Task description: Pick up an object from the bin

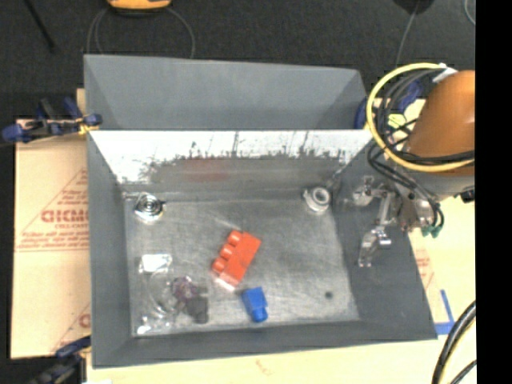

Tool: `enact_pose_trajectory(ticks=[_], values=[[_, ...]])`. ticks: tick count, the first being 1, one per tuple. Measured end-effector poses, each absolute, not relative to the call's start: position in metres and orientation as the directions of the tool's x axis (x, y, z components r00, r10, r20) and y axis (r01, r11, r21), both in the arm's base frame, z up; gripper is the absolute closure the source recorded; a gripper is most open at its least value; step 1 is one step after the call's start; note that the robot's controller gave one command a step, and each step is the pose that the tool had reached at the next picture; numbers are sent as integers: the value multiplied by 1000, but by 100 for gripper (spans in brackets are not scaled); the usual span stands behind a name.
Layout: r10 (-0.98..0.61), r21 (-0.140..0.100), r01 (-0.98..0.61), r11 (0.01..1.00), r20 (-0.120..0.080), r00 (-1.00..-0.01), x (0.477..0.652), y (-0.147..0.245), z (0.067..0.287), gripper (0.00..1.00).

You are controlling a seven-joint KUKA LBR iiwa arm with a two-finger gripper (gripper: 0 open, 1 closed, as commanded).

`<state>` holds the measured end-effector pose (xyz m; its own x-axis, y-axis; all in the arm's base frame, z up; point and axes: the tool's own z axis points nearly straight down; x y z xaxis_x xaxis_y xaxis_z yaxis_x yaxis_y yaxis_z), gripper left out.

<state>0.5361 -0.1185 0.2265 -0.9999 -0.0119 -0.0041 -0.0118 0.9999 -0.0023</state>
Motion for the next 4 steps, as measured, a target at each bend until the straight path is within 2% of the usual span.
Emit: enact_pose_trajectory(ticks=[1,2,3,4], values=[[-169,3,-169,986,2,-986,486,13,159,0],[-229,-1,-229,973,-8,-973,506,68,89,0],[-264,-1,-264,965,-10,-965,490,26,77,0],[-340,-10,-339,941,-26,-940,485,55,76,0]])
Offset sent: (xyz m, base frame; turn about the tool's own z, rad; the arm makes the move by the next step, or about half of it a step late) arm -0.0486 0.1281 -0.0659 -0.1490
